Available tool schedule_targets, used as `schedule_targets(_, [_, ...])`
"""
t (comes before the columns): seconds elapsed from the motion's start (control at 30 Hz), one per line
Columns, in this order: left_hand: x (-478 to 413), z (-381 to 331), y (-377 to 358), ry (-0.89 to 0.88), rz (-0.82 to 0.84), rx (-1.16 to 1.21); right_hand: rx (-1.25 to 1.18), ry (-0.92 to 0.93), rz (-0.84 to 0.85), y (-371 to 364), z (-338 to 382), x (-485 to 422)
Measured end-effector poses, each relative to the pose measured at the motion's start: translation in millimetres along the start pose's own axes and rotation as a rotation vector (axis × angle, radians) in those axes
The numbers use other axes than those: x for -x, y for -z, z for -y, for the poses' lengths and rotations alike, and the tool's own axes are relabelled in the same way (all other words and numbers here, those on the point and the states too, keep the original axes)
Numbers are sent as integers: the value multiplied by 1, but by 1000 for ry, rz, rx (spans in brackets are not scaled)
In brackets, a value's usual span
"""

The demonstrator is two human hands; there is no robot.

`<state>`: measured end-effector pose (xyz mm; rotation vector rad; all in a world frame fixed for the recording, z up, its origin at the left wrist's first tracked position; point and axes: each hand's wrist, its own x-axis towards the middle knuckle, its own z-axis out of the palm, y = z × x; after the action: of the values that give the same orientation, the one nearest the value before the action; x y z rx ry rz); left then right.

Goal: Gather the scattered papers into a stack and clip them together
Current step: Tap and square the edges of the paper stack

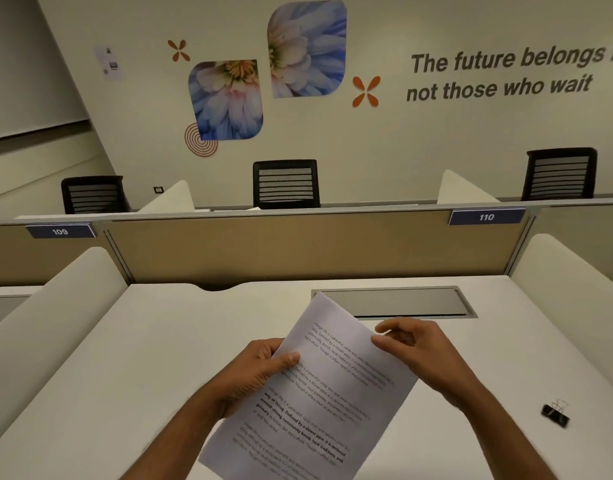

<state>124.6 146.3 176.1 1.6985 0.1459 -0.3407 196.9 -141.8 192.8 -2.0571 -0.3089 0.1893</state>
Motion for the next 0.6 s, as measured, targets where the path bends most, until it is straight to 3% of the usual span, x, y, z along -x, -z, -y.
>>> schedule_targets(0.1, [-1, -2, -6, -1, 34, -12, 24, 41, 54, -13, 12, -6])
schedule_targets(0.33, [-5, -4, -13, 5, 13, -34, 88, 95, -142, -48, 7, -3])
schedule_targets(0.6, [-15, -3, -25, 18, 6, -62, 18, 68, -185, -47, -12, -4])
